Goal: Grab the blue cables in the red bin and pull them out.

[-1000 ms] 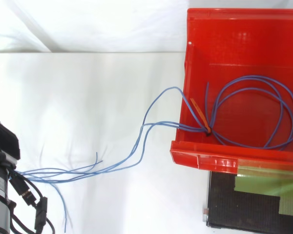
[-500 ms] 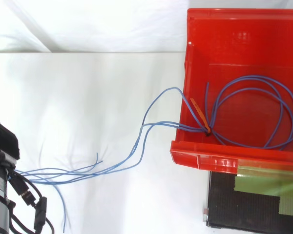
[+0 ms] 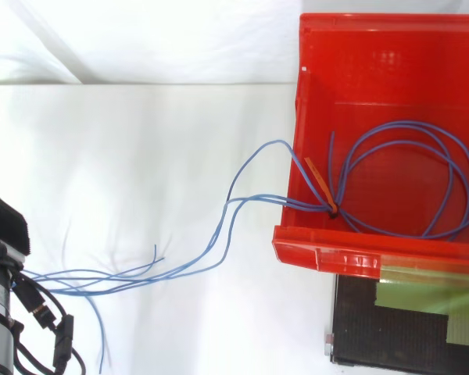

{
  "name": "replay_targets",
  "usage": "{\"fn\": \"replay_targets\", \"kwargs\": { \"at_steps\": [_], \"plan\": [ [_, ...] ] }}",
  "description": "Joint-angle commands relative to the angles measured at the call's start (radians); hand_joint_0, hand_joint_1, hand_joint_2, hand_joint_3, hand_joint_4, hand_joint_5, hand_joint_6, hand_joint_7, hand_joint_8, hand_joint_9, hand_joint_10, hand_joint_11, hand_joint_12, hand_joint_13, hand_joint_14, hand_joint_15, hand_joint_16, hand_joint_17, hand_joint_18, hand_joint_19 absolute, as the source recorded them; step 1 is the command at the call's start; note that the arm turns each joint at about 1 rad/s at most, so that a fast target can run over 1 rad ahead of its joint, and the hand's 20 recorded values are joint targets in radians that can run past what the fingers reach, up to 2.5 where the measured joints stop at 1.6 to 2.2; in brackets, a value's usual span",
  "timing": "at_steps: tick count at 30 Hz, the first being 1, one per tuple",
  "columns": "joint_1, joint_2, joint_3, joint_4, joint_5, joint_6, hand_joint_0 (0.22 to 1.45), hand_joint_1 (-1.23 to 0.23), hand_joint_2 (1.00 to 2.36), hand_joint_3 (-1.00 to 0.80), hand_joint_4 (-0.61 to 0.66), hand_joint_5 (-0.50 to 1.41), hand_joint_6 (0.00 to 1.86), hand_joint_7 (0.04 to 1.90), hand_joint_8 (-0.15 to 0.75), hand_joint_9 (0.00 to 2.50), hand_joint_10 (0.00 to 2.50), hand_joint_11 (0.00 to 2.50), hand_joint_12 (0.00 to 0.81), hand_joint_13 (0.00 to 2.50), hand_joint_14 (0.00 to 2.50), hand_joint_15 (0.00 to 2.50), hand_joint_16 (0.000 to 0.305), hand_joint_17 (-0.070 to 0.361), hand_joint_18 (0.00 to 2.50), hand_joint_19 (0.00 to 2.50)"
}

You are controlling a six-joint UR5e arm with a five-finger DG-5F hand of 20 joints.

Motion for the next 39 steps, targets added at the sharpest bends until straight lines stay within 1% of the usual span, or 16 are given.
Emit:
{"fn": "replay_targets", "kwargs": {
  "at_steps": [1,4,5,9,14,16,17,19,21,23,24,27,28,34,39],
  "plan": [
    [0.000,0.000,0.001,0.000,0.000,0.000,0.52,-0.99,1.00,-1.00,0.30,0.86,0.33,0.67,0.357,1.29,0.00,1.47,0.443,1.41,0.37,1.55,0.071,0.159,1.21,1.19],
    [0.001,0.000,0.000,0.000,0.000,0.000,0.53,-0.98,1.00,-1.00,0.30,0.87,0.35,0.66,0.348,1.29,0.00,1.46,0.440,1.42,0.35,1.57,0.070,0.157,1.20,1.19],
    [0.001,0.000,0.001,0.000,0.000,0.000,0.54,-0.97,1.00,-1.00,0.30,0.88,0.35,0.65,0.359,1.30,0.00,1.47,0.434,1.42,0.34,1.57,0.069,0.155,1.20,1.19],
    [0.001,0.000,0.000,0.000,0.000,0.000,0.56,-0.96,1.00,-1.00,0.29,0.90,0.38,0.64,0.339,1.30,0.00,1.48,0.429,1.43,0.32,1.59,0.067,0.150,1.19,1.20],
    [0.003,0.000,0.001,0.000,0.000,0.000,0.59,-0.93,1.00,-1.00,0.29,0.91,0.36,0.66,0.319,1.31,0.00,1.48,0.409,1.44,0.26,1.62,0.063,0.143,1.18,1.21],
    [0.003,0.000,0.000,0.000,0.000,0.000,0.61,-0.92,1.00,-1.00,0.28,0.92,0.34,0.67,0.315,1.31,0.00,1.52,0.405,1.44,0.24,1.64,0.062,0.139,1.17,1.21],
    [0.003,0.000,0.000,0.000,0.000,0.000,0.65,-0.92,1.00,-1.00,0.26,0.92,0.33,0.68,0.295,1.30,0.01,1.51,0.383,1.44,0.19,1.68,0.058,0.131,1.14,1.23],
    [0.003,0.000,0.000,0.000,0.000,0.000,0.66,-0.91,1.00,-1.00,0.26,0.93,0.32,0.69,0.290,1.30,0.00,1.52,0.375,1.44,0.17,1.70,0.057,0.128,1.14,1.24],
    [0.003,0.000,0.000,0.000,0.000,-0.002,0.72,-0.91,1.00,-1.00,0.25,0.93,0.31,0.70,0.265,1.29,0.01,1.53,0.353,1.44,0.11,1.74,0.052,0.117,1.11,1.25],
    [0.003,0.000,0.000,0.000,0.000,-0.003,0.73,-0.92,1.00,-1.00,0.24,0.94,0.31,0.70,0.262,1.28,0.01,1.53,0.355,1.45,0.08,1.77,0.052,0.117,1.10,1.25],
    [0.005,0.000,0.000,0.000,0.000,-0.003,0.76,-0.92,1.00,-1.00,0.23,0.94,0.31,0.71,0.261,1.28,0.01,1.54,0.348,1.45,0.06,1.78,0.050,0.112,1.09,1.27],
    [0.003,0.000,0.000,0.000,0.000,-0.003,0.77,-0.92,1.00,-1.00,0.24,0.94,0.32,0.70,0.250,1.28,0.01,1.54,0.343,1.45,0.06,1.78,0.049,0.109,1.09,1.27],
    [0.003,0.000,0.001,0.000,0.000,-0.003,0.78,-0.92,1.00,-1.00,0.23,0.94,0.33,0.70,0.248,1.28,0.01,1.54,0.333,1.45,0.05,1.78,0.048,0.109,1.09,1.26],
    [0.003,0.000,0.000,0.000,0.000,-0.003,0.78,-0.90,1.00,-1.00,0.24,0.94,0.34,0.70,0.253,1.28,0.01,1.55,0.335,1.45,0.05,1.79,0.048,0.108,1.08,1.28],
    [0.003,0.000,0.000,0.000,-0.002,-0.003,0.76,-0.88,1.00,-1.00,0.25,0.94,0.34,0.69,0.258,1.29,0.01,1.55,0.343,1.46,0.07,1.77,0.050,0.112,1.10,1.26]
  ]
}}
